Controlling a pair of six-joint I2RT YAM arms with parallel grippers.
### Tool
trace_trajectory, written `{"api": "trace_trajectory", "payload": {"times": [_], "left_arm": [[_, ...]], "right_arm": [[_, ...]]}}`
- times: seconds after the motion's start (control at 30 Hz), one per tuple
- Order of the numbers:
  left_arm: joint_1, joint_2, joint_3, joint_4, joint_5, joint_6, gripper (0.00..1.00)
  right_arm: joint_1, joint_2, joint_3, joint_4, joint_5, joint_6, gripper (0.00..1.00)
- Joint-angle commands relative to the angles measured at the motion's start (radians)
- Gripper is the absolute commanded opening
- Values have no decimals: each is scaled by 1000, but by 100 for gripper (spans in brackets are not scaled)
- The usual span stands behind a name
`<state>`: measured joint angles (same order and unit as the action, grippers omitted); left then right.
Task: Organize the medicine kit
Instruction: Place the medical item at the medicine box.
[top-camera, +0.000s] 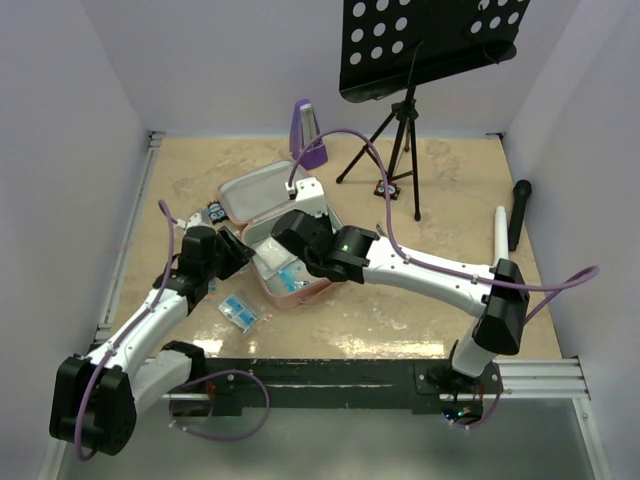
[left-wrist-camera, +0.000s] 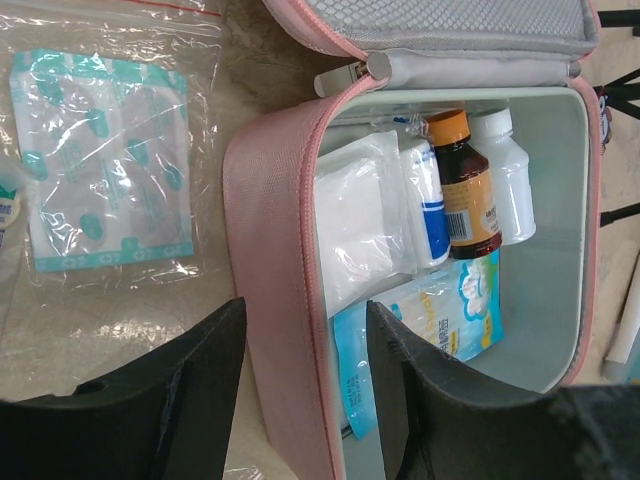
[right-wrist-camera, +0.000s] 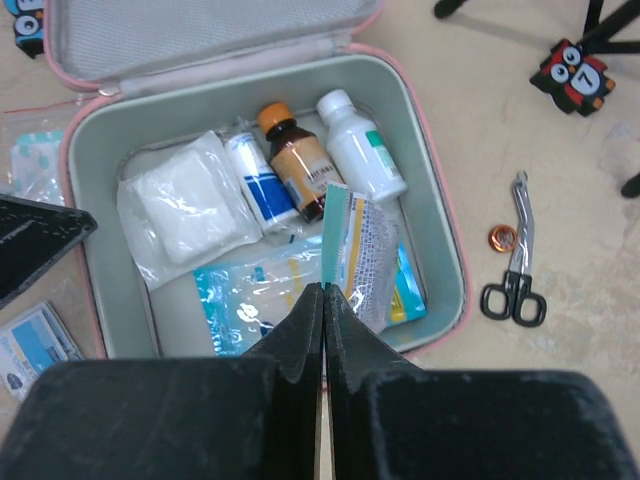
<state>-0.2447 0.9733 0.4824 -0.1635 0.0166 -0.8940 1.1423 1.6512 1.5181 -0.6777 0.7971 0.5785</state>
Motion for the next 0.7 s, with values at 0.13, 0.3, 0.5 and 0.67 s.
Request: {"api": "trace_trajectory", "payload": {"times": [0.13, 0.3, 0.5, 0.67], "left_arm": [[-2, -4, 74, -24, -59, 36, 56], [-1, -21, 102, -59, -90, 36, 57], [4, -44, 114, -87, -132, 43, 57], [5, -62, 104, -99, -141, 38, 58]], "right_arm": [[-24, 38, -4, 266, -135, -189, 0], [-41, 30, -68, 398, -359, -256, 0], [-41, 22, -116, 471, -487, -328, 0], [-44, 33, -139, 492, -597, -364, 0]]}}
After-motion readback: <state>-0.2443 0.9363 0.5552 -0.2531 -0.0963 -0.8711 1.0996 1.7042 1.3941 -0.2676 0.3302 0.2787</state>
